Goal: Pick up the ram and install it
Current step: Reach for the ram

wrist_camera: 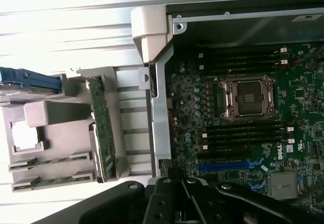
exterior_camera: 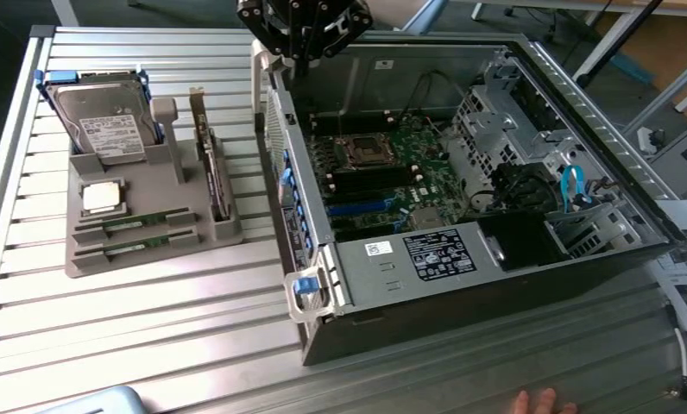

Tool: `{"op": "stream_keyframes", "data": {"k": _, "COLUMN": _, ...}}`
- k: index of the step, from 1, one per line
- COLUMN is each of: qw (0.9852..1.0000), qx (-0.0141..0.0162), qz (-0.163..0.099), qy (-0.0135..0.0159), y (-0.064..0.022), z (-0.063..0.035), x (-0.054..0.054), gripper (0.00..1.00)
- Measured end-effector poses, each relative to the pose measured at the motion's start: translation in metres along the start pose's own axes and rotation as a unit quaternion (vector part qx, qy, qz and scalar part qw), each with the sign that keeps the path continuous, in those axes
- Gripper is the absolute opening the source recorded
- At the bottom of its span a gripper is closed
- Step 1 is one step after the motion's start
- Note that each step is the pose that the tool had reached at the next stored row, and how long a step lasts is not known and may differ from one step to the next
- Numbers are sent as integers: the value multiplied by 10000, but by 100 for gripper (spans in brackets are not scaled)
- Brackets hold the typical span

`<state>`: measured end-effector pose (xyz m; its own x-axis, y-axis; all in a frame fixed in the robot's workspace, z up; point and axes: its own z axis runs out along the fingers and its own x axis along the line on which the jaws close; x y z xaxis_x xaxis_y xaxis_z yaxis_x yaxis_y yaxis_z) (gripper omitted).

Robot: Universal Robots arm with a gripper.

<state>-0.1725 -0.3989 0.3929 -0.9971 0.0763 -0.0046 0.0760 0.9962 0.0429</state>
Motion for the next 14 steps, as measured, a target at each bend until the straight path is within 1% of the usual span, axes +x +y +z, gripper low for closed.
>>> {"op": "stream_keyframes", "data": {"k": 1, "qw": 10000, "qx": 1, "qz": 0, "qy": 7, "y": -1, "z": 0, "x": 15, "gripper": 11}}
{"op": "stream_keyframes", "data": {"k": 2, "qw": 10000, "qx": 2, "qz": 1, "qy": 19, "y": -3, "z": 0, "x": 44, "gripper": 11}}
{"op": "stream_keyframes", "data": {"k": 4, "qw": 10000, "qx": 3, "qz": 1, "qy": 31, "y": -6, "z": 0, "x": 73, "gripper": 11}}
{"op": "stream_keyframes", "data": {"k": 6, "qw": 10000, "qx": 4, "qz": 2, "qy": 52, "y": -10, "z": 1, "x": 128, "gripper": 11}}
{"op": "stream_keyframes", "data": {"k": 14, "qw": 9999, "qx": 8, "qz": 4, "qy": 101, "y": -20, "z": 2, "x": 265, "gripper": 11}}
